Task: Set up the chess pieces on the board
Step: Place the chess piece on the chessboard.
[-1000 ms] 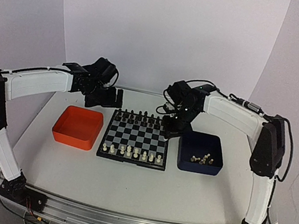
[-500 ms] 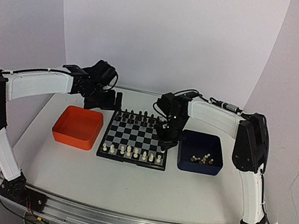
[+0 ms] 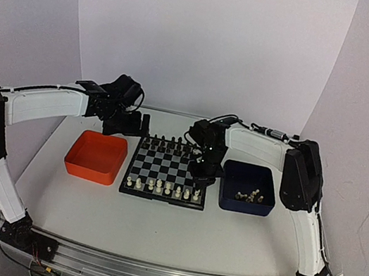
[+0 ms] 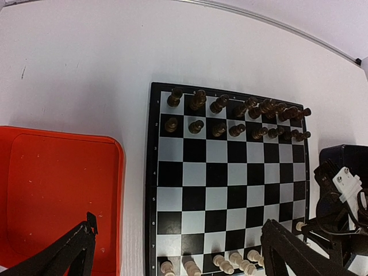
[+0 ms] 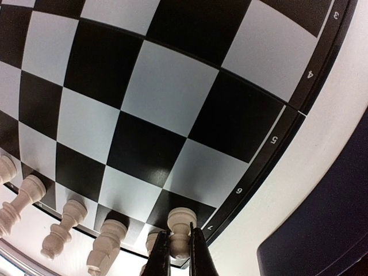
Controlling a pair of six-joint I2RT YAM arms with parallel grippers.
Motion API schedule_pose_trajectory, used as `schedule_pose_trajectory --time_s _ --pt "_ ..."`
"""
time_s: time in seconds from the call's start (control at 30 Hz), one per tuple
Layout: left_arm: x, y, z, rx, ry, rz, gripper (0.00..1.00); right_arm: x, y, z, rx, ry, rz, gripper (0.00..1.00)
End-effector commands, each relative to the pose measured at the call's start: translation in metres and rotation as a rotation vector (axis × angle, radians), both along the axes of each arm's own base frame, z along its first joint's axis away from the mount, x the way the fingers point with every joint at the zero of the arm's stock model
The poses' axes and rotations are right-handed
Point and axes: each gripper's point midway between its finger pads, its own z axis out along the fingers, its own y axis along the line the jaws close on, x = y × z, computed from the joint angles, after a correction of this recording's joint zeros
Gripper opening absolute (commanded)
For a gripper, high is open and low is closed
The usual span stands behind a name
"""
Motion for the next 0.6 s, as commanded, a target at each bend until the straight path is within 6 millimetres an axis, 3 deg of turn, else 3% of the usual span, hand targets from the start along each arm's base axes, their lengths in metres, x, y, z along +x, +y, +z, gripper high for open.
schedule_pose_trajectory --time_s 0.0,0.33,0.47,0.57 --pt "-0.001 0.004 0.022 -0.024 -0.055 -0.008 1.00 -0.002 0.005 0.000 0.003 0.015 -0.015 0.06" --pt "0.001 0.001 0.020 -0.021 -0.053 -0.020 1.00 -0.001 0.009 0.025 0.051 -0.014 -0.027 0.29" --pt "0.003 -0.002 0.021 -0.026 -0.058 -0.026 1.00 0.008 0.010 0.052 0.077 -0.085 -0.028 0.36" --pt "0.006 -0.005 0.023 -0.033 -0.065 -0.030 1.00 0.020 0.004 0.081 0.073 -0.191 -0.026 0.52"
